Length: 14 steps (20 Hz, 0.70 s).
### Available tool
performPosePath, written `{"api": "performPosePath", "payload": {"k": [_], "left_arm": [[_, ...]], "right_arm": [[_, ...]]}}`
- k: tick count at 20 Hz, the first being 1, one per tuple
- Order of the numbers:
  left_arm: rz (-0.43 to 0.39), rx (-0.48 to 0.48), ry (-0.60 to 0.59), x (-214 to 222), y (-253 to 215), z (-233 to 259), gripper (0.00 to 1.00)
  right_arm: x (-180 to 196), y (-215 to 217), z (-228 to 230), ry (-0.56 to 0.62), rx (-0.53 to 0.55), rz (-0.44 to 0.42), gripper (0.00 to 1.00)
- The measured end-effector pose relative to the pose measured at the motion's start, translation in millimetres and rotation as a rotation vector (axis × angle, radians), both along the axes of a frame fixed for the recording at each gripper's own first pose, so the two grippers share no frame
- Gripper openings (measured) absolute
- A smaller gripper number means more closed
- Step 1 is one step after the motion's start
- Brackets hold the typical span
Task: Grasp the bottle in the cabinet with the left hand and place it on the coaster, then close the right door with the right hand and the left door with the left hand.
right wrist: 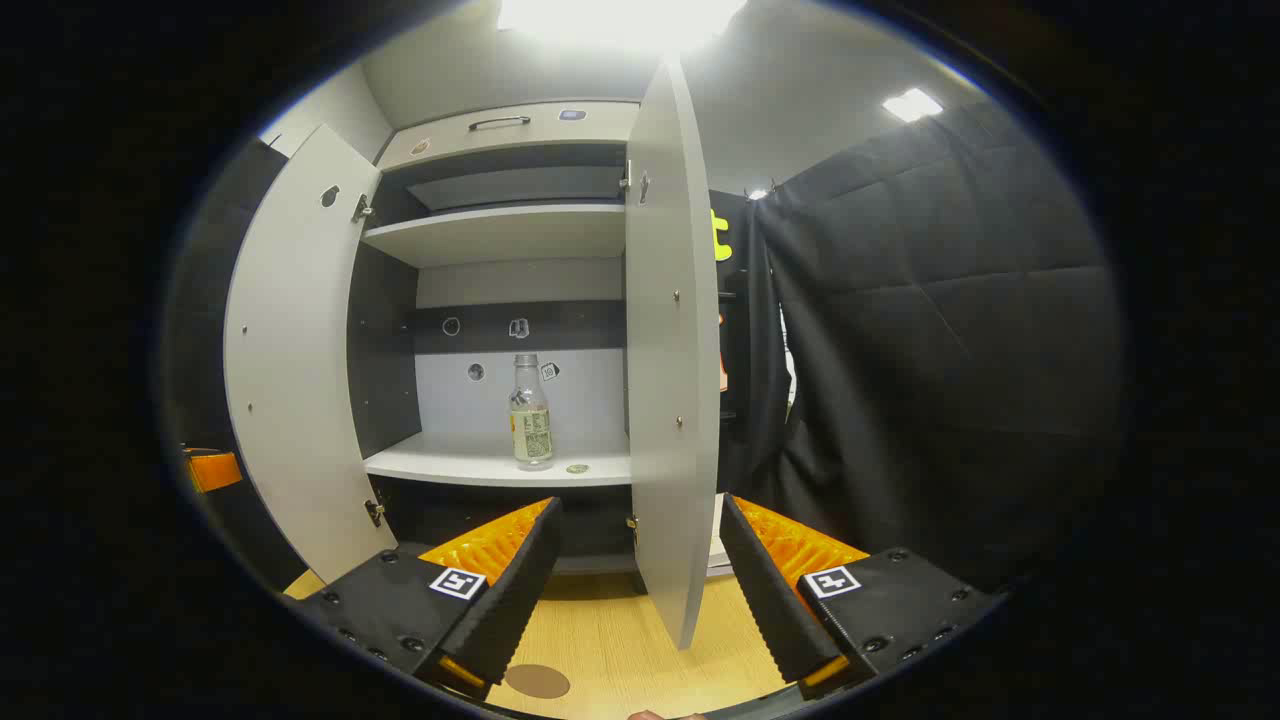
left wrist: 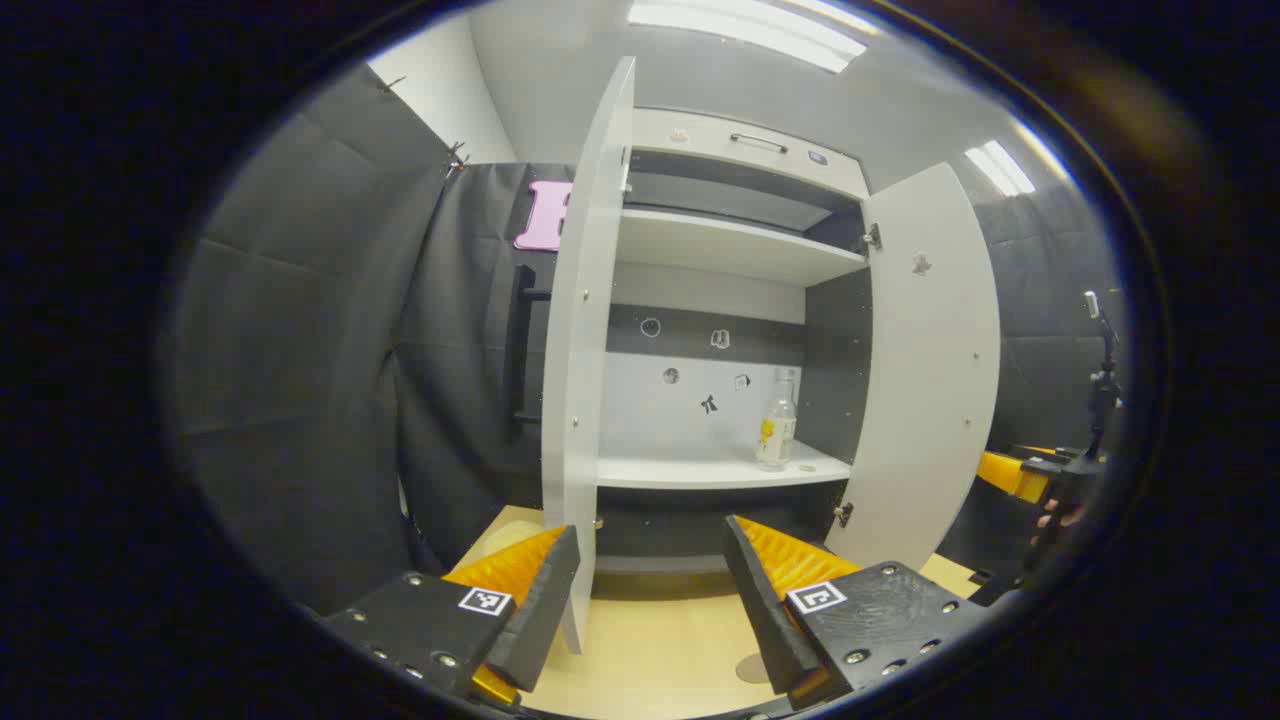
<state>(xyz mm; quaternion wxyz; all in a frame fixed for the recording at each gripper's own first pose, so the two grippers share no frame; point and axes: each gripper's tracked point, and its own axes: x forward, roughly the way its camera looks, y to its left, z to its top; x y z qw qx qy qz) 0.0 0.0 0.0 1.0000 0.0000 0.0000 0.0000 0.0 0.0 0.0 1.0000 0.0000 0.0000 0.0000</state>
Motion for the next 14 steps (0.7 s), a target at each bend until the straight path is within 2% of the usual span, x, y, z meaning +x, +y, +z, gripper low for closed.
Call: {"api": "performPosePath", "payload": {"k": [6,7,11,12,14], "left_arm": [[-0.037,-0.007,0.006,-4,-17,-6,0.92],[-0.046,-0.01,0.0,-3,-20,-6,0.84],[-0.061,-0.001,0.007,1,-27,-11,0.84],[-0.064,-0.001,0.008,2,-28,-10,0.88],[-0.07,0.001,0.008,4,-29,-10,0.84]], "right_arm": [[-1,-4,-2,0.008,-0.012,-0.013,1.0],[-2,-7,-3,0.009,-0.006,-0.02,0.99],[-6,-18,2,0.005,0.015,-0.051,1.0],[-6,-19,3,0.003,0.014,-0.054,1.0],[-6,-19,5,0.002,-0.004,-0.055,0.99]]}}
